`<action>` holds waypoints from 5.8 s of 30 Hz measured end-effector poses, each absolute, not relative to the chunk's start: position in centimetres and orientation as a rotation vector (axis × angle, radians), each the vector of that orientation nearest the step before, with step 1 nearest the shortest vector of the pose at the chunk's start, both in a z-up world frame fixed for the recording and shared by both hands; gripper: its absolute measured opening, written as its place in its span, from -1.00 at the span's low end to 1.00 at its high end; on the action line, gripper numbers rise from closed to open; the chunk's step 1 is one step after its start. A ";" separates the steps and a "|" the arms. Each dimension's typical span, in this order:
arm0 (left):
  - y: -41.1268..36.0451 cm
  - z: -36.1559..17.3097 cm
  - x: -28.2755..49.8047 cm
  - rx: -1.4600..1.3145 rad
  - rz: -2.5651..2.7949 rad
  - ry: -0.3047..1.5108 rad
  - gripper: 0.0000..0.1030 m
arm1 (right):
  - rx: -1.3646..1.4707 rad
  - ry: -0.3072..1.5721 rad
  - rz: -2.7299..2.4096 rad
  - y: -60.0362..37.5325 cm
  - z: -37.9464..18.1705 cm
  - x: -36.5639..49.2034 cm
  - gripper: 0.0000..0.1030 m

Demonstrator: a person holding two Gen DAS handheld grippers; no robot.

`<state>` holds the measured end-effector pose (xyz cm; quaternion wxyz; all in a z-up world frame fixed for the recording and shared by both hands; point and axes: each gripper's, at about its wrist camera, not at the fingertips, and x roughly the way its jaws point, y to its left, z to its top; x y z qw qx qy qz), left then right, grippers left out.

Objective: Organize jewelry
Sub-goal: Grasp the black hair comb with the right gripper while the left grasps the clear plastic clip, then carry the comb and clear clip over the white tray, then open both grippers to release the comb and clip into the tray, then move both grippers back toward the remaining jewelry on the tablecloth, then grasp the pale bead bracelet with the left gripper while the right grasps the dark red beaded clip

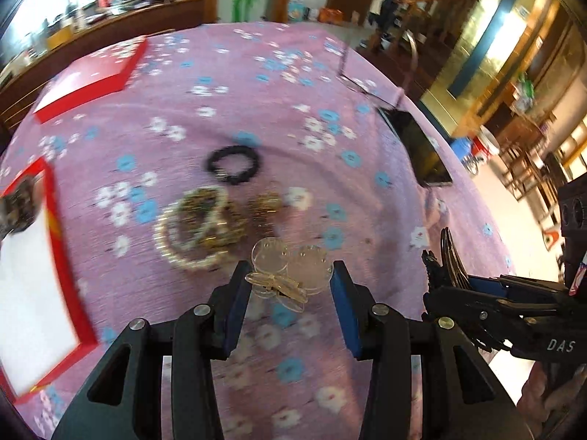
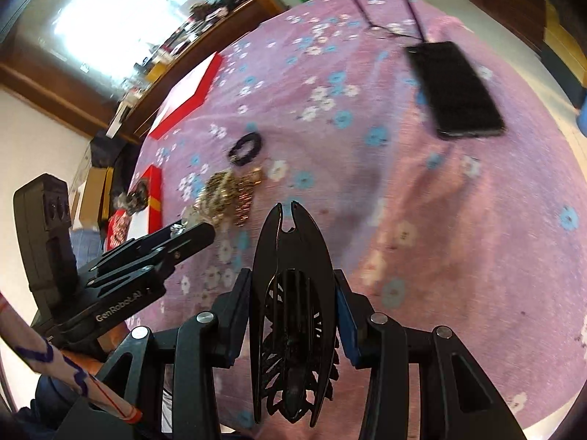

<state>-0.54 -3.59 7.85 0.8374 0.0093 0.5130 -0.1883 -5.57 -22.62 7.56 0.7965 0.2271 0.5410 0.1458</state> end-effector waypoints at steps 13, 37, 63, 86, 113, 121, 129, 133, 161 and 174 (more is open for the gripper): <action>6.6 9.1 -2.0 -0.106 -0.236 1.054 -0.18 | 0.392 1.195 0.450 -14.3 8.2 -3.2 -0.12; 26.0 7.9 -3.4 -0.266 0.059 1.031 -0.17 | 0.196 1.221 0.713 6.6 10.2 2.4 -0.10; 29.9 3.7 5.9 -0.109 0.190 1.030 -0.17 | 0.126 1.278 0.628 16.7 4.7 13.7 -0.10; 29.1 5.3 5.2 -0.098 0.205 1.005 -0.10 | 0.195 1.242 0.666 14.1 7.7 13.3 0.03; 17.9 8.1 0.3 -0.045 0.073 0.986 -0.07 | 0.372 1.236 0.514 -3.3 7.3 6.7 0.04; 12.7 6.1 -2.3 -0.070 -0.049 1.071 -0.06 | 0.486 1.216 0.312 -13.6 6.2 6.2 0.03; 9.9 6.1 -3.1 -0.034 -0.098 1.081 -0.06 | 0.477 1.261 0.265 -15.3 5.2 7.2 0.03; 10.3 6.4 -3.4 -0.042 -0.083 1.074 -0.06 | 0.416 1.283 0.290 -13.7 4.4 7.5 0.03; 4.7 5.4 0.8 0.033 -0.238 1.133 -0.06 | 0.451 1.171 0.270 -21.3 5.4 -0.9 -0.93; -0.3 3.9 6.2 0.138 -0.370 1.131 -0.51 | 0.426 1.247 0.307 -19.9 4.2 -3.4 -0.86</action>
